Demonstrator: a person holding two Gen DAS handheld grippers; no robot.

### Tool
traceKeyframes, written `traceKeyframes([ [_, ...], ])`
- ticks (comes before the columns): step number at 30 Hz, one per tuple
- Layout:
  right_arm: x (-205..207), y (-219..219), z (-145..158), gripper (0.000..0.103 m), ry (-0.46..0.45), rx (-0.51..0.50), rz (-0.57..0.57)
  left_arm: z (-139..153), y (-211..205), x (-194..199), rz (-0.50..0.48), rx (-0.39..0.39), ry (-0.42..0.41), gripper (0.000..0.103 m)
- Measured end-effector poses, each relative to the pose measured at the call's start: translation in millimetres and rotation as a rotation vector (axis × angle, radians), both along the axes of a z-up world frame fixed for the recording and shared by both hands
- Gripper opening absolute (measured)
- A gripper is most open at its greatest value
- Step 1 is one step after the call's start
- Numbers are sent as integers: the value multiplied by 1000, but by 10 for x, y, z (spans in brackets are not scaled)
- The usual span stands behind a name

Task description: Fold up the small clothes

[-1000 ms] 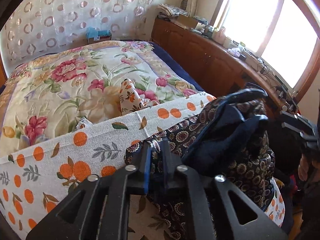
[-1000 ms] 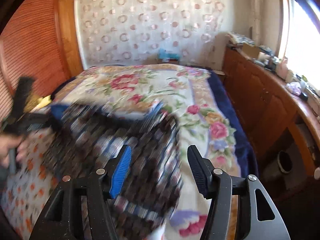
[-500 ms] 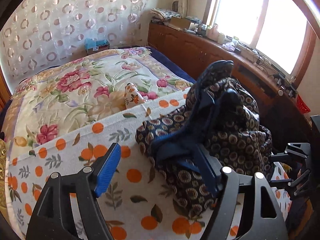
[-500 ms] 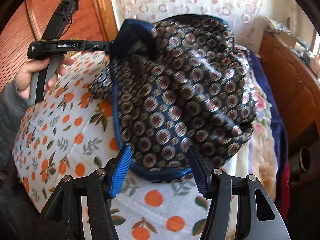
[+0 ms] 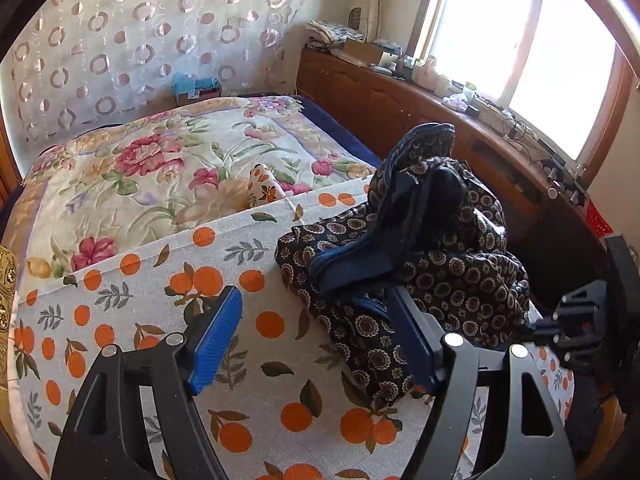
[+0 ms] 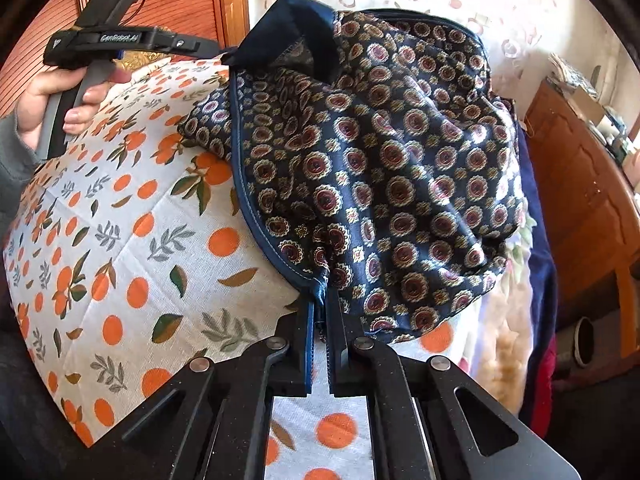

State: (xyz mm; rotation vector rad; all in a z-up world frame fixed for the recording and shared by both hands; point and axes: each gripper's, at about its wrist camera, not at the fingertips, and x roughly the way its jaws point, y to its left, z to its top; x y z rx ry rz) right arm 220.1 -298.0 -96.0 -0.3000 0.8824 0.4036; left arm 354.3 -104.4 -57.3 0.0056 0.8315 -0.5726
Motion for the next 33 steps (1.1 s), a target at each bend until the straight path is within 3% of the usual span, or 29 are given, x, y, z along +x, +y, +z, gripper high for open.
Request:
traceKeyframes([
  [6,329,-272,844,4,-209,11,-48,81,25,-74,2,-6,-27,76],
  [10,780,-378,1181,4,-312,-14,-103,104,22,-62,4,-15,-28,76],
  [13,1225,-489,1142,4,-303,-8,-181,28,-68,8,-4,0,-7,76],
  [16,1613,-529,900,4,-256,-7,-240,-63,-184,73,-18,13,9,76],
  [22,1897,-483,645,5,-220,16,-300,-135,-298,476,53,19,30,76],
  [24,1891,-537,711,23,-232,39,-340,-144,-279,627,114,31,28,76],
  [26,1805,-571,786,55,-265,51,-373,-151,-221,740,175,36,14,76],
  [27,1722,-592,813,61,-275,77,-377,-166,-196,784,207,51,10,76],
  [29,1541,-631,830,68,-284,116,-373,-203,-128,844,262,76,7,76],
  [33,1416,-630,630,72,-214,150,-324,-266,-67,752,206,22,66,76],
])
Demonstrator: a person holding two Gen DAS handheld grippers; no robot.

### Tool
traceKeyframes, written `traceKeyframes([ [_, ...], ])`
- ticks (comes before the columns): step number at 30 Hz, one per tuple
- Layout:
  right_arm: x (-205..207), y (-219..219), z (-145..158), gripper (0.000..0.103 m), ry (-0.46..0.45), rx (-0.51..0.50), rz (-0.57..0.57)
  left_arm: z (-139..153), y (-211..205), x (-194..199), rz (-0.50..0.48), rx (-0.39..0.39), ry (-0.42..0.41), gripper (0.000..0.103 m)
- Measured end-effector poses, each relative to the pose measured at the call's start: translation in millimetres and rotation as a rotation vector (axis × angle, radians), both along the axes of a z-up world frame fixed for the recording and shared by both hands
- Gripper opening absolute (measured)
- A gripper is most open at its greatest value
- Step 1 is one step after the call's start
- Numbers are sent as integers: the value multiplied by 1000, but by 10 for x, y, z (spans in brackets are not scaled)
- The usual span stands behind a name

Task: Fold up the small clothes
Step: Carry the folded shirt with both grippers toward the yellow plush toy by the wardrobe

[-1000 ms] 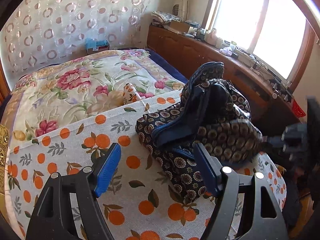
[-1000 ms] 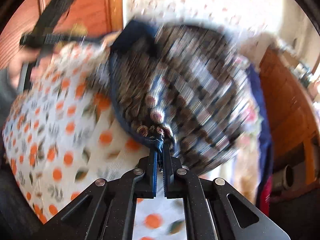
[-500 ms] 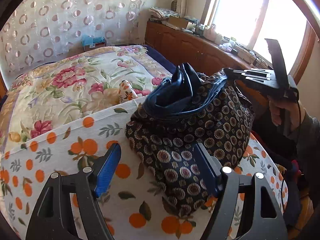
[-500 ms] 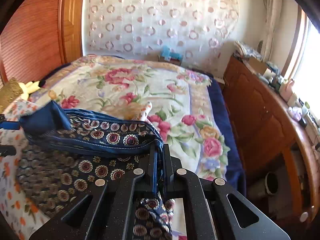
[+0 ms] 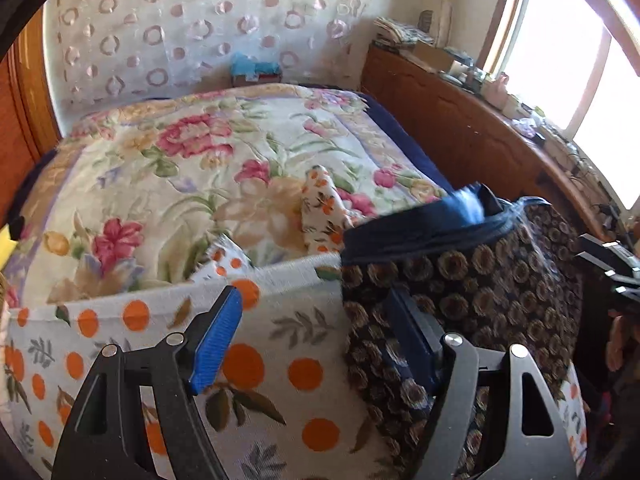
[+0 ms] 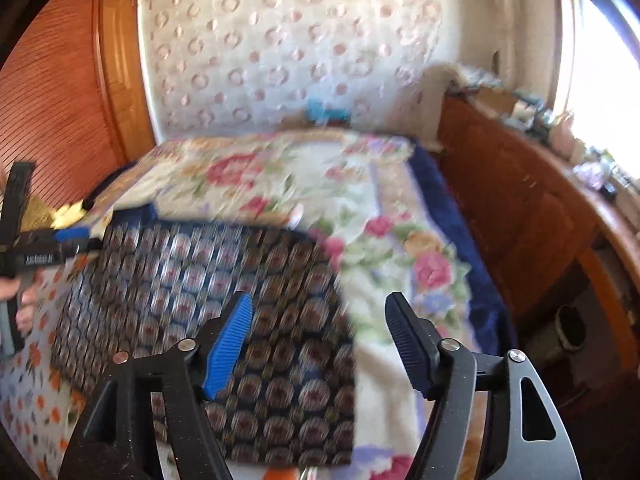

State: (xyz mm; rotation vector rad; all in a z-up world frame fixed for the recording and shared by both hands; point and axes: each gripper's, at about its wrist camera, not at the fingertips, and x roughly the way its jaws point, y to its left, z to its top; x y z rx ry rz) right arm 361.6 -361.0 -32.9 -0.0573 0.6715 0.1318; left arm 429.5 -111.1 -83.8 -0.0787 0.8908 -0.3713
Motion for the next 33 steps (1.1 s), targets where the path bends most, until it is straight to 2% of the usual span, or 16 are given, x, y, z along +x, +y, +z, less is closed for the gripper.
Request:
traceKeyframes([
  [5,194,42,-369,72,132,29,32,-8,-140,-249,-100,-14,25,75],
  [7,284,20,-455,72,168,83,37,-55,-234,-276,-133,-7,55,66],
  [8,303,18,-474,72,174,101,41,-90,-277,-283,-143,-4,71,65],
  [11,338,39,-512,72,184,120,69,-129,-286,-271,-131,-43,103,62],
  [15,347,68,-551,68,200,85,118,-119,-252,-293,-110,-107,130,62],
  [17,326,33,-541,58,200,86,124,-119,-286,-315,-110,-97,116,62],
  [18,324,34,-539,57,200,83,129,-126,-291,-310,-111,-99,112,58],
  [19,319,36,-532,52,195,73,127,-136,-309,-296,-115,-112,117,42],
  [20,268,6,-489,46,192,66,123,-151,-318,-279,-115,-120,125,37],
  [21,260,2,-480,38,190,64,124,-161,-324,-256,-114,-126,132,24],
  [22,258,-9,-466,19,196,85,148,-170,-328,-238,-115,-137,141,11],
  [23,231,17,-469,17,205,102,166,-166,-332,-233,-124,-150,142,9],
  [25,180,58,-431,13,194,56,172,-113,-325,-263,-133,-160,125,6],
  [27,103,110,-349,12,167,27,168,22,-274,-366,-144,-203,88,6],
  [33,-189,365,130,11,37,4,209,588,66,-795,-170,-239,-56,5],
])
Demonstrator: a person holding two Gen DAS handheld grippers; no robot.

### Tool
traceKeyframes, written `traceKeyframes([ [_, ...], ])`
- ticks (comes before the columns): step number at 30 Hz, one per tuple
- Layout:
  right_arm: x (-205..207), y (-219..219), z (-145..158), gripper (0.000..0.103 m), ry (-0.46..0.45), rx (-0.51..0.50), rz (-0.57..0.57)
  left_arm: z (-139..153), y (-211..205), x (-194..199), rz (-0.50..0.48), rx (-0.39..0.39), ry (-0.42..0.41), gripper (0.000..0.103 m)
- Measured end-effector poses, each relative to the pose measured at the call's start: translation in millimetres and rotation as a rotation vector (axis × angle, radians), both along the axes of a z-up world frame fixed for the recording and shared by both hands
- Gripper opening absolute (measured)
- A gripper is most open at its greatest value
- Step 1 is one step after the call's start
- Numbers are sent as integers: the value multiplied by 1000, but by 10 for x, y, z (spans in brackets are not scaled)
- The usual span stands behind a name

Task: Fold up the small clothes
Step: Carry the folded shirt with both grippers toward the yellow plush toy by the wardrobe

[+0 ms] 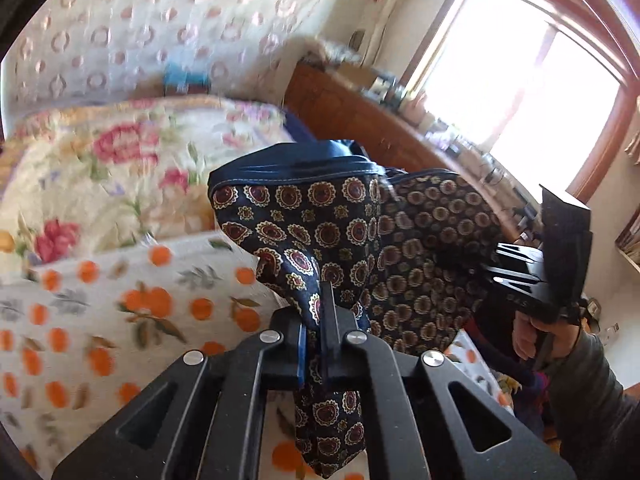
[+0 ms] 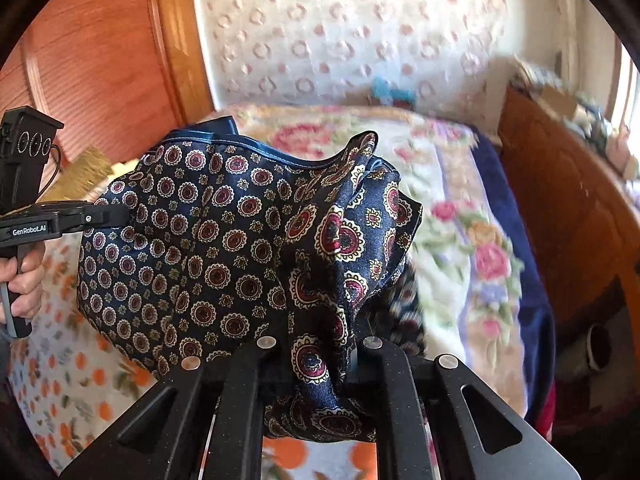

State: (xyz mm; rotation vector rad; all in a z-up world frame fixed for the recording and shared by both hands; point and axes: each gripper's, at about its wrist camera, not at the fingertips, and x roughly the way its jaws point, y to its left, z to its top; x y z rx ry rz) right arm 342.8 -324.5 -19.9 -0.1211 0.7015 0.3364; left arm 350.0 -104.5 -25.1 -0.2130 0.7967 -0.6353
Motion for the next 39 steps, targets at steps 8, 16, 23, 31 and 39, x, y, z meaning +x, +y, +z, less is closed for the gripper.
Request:
traceKeyframes([
  [8,-96,960,656,11,-143,-1,197,624,1191,-634,170,-1,-163,5],
  [16,192,2591,936,11,-188,-19,447,625,2549,-1269,442,18,-203,5],
  [23,447,3942,810,11,-145,-42,597,240,3270,-1627,628,10,-156,5],
  [31,950,4519,354,34,-76,-73,546,-319,3350,-1499,715,71,-40,5],
  [39,391,4247,551,52,-230,29,390,-348,3322,-1604,729,92,-44,6],
])
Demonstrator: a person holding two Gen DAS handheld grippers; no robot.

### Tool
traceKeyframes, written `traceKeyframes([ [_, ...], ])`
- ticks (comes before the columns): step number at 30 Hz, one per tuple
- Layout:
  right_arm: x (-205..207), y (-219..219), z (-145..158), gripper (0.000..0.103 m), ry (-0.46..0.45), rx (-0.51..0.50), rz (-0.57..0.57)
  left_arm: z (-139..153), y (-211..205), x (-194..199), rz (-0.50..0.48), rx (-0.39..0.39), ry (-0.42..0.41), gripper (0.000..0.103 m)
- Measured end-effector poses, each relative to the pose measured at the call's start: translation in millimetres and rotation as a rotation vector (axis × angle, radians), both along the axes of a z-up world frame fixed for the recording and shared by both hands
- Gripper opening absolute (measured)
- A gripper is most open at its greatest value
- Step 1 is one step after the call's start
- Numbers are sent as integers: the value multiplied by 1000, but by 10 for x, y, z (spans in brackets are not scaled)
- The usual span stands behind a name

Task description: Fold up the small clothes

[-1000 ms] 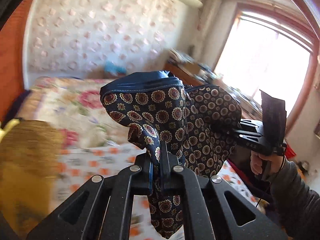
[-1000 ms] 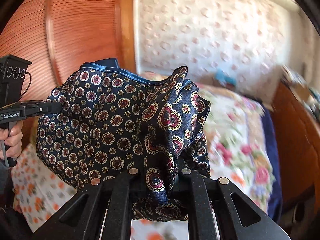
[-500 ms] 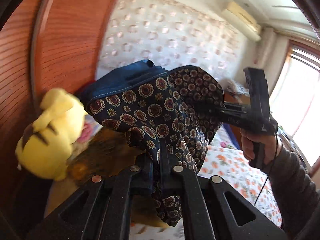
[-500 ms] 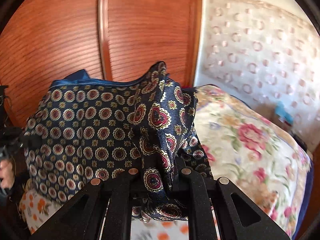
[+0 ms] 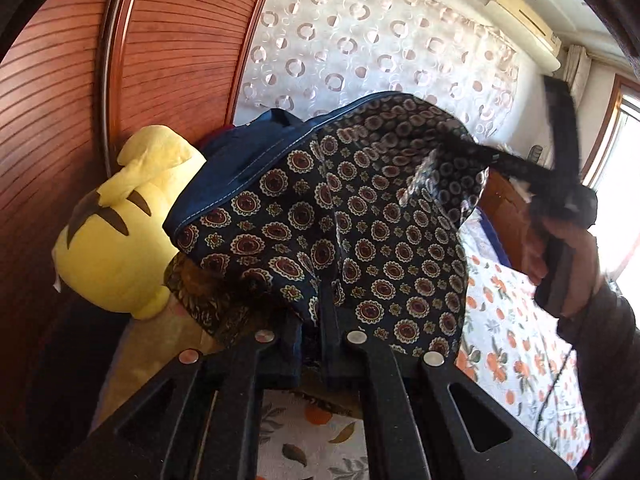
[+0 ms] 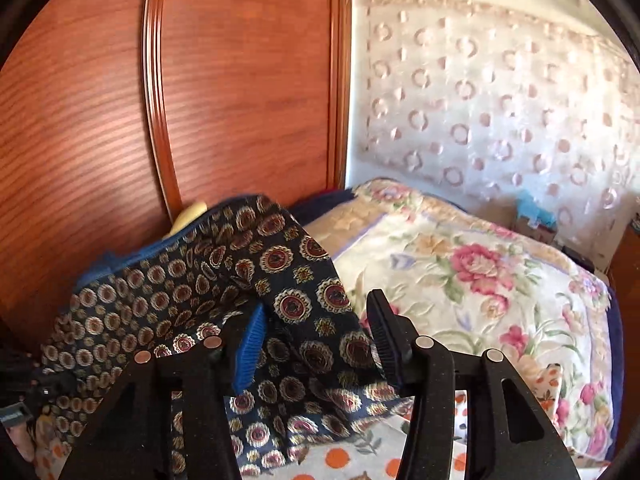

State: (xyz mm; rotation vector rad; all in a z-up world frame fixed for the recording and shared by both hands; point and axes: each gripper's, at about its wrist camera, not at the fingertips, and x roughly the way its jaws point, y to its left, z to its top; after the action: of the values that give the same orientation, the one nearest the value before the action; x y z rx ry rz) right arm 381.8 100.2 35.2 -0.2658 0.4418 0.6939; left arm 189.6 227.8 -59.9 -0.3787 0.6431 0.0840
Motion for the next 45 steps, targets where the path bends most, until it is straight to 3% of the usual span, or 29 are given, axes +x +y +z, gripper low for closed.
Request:
traceKeyframes([
  [2,-148,-8,22,52,-15,12,-4,0,-1,21,7,17,6,9],
  [4,-248,-1,9,52,-49,14,-15,-5,0,-4,6,29,13,22],
  [7,-357,-38,-54,53,-125,4,-102,22,6,-83,1,34,15,33],
  [9,-414,-64,-86,54,-77,34,-93,68,-14,-129,-4,54,8,46],
  [11,-475,-141,-91,54,-50,49,-87,98,-54,-197,-14,82,-4,51],
  [13,-583,-229,-74,55,-49,49,-81,154,-117,-245,-26,116,-17,73],
  [15,-759,-353,-65,57,-43,57,-77,233,-229,-308,-42,157,-38,79],
  [22,-1537,-1114,98,71,-33,89,-91,524,-758,-507,-121,247,-111,80],
  [33,-2831,-2059,204,77,-40,112,-238,829,-1575,-781,-244,268,-176,81],
  [35,-3040,-2218,224,80,-55,122,-272,876,-1699,-835,-253,276,-186,81],
  [45,-3927,-2622,383,81,-118,155,-401,1040,-2132,-1078,-254,308,-225,81],
])
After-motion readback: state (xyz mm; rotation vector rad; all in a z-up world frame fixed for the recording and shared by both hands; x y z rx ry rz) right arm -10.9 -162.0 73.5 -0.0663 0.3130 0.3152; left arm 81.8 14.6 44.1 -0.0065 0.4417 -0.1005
